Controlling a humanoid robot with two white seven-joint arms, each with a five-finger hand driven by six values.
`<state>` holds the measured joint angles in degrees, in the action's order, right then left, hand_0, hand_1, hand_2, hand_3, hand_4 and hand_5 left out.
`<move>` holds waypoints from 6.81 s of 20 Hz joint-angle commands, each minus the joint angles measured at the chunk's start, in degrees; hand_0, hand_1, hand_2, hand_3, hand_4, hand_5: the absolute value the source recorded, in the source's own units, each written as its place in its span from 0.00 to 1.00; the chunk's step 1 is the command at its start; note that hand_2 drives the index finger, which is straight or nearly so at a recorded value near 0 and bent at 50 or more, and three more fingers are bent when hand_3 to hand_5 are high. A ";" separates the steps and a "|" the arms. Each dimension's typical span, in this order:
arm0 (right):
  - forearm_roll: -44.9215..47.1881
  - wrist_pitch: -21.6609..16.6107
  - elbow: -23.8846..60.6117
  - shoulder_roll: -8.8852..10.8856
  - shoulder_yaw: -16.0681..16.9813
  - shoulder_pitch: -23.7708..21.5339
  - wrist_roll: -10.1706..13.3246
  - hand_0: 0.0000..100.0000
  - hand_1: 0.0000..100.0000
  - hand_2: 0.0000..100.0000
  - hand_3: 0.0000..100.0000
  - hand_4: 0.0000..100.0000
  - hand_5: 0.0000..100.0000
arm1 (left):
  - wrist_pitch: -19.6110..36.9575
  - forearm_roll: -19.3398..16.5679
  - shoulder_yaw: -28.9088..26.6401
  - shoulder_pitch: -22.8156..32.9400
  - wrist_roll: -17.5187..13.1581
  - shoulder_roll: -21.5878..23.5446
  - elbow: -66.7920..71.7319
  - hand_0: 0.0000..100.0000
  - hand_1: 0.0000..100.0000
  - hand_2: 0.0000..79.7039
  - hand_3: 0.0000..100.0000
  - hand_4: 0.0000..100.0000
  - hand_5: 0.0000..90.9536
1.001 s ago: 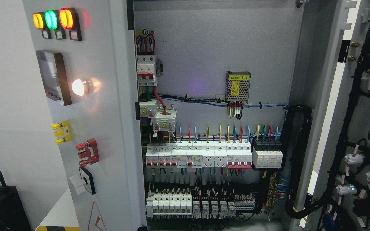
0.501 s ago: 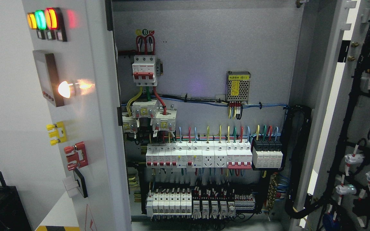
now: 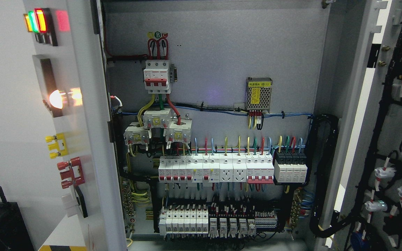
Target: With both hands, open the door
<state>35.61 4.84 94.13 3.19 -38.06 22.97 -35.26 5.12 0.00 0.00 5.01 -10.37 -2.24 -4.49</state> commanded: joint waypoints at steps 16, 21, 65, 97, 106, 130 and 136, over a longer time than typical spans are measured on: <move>-0.45 0.17 0.79 -3.10 -4.74 0.58 2.65 0.22 0.00 0.00 0.00 0.00 0.00 | -0.02 -0.35 1.40 0.00 0.00 -0.05 0.00 0.00 0.00 0.00 0.00 0.03 0.00; -0.45 0.26 0.79 -3.89 -5.53 0.67 3.44 0.22 0.00 0.00 0.00 0.00 0.00 | -0.02 -0.35 1.40 0.00 0.00 -0.05 0.00 0.00 0.00 0.00 0.00 0.03 0.00; -3.53 3.87 0.35 -7.67 -11.77 5.59 6.00 0.22 0.00 0.00 0.00 0.00 0.00 | -0.11 -0.44 1.93 0.18 0.00 -0.05 1.23 0.00 0.00 0.00 0.00 0.03 0.00; -4.14 -5.17 1.93 2.25 11.52 -8.37 10.13 0.22 0.00 0.00 0.00 0.00 0.00 | 0.24 -0.53 7.55 21.08 -0.61 6.00 -45.57 0.00 0.00 0.00 0.00 0.03 0.00; -4.84 -23.79 9.40 11.04 17.66 -25.24 10.21 0.23 0.00 0.00 0.00 0.00 0.00 | 1.73 -0.35 7.22 35.33 -0.61 10.76 -81.62 0.00 0.00 0.00 0.00 0.03 0.00; -5.99 -54.23 17.14 25.11 41.30 -47.93 10.13 0.22 0.00 0.00 0.00 0.00 0.00 | 24.49 3.43 3.69 34.19 -1.67 11.02 -97.20 0.00 0.00 0.00 0.00 0.03 0.00; -5.90 -54.23 18.72 25.81 44.82 -47.06 10.13 0.22 0.00 0.00 0.00 0.00 0.00 | 27.31 3.52 3.69 32.87 -1.67 10.76 -99.84 0.00 0.00 0.00 0.00 0.03 0.00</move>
<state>29.64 -45.00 109.55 25.27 -2.42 -23.78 -25.20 31.19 3.31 3.98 38.74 -12.07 8.34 -97.06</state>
